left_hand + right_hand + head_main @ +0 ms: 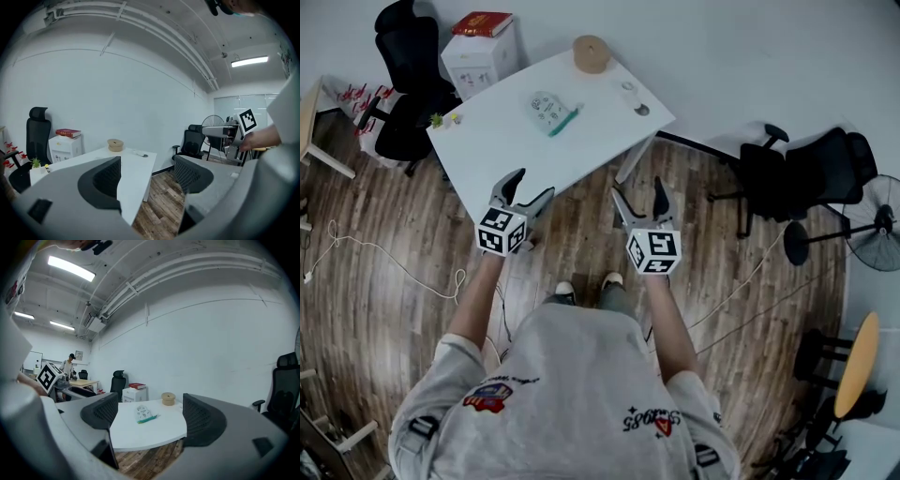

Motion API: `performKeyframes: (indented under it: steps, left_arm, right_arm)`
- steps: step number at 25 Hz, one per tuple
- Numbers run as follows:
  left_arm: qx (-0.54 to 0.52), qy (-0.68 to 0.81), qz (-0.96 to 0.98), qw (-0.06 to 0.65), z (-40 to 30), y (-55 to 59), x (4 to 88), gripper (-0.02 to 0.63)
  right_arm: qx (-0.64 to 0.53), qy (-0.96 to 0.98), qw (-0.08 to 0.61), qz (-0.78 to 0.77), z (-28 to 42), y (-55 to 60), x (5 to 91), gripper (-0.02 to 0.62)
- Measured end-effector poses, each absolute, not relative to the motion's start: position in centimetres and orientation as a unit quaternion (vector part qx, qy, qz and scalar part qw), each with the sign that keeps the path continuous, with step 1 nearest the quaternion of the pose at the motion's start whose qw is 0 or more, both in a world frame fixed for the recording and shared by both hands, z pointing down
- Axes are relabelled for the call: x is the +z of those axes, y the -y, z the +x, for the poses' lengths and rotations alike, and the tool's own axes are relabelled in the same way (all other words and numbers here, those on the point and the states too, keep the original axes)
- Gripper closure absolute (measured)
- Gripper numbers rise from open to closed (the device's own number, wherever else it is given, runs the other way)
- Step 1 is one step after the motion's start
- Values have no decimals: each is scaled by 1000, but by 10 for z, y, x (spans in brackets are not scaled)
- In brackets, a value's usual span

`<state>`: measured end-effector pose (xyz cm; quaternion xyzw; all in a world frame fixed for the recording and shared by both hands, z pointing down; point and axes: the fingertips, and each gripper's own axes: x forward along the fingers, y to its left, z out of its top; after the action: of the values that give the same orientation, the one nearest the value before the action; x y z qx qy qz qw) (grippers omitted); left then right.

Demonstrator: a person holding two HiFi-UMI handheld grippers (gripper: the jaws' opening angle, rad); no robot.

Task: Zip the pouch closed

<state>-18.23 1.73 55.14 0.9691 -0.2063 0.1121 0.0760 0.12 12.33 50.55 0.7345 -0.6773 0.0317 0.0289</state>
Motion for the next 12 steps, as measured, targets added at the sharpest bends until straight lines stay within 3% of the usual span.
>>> performKeyframes:
  steps: [12]
  left_arm:
    - [134,247,956,87,-146,68,565,264]
  right_arm:
    - [51,718,35,693,47,-12,535,178]
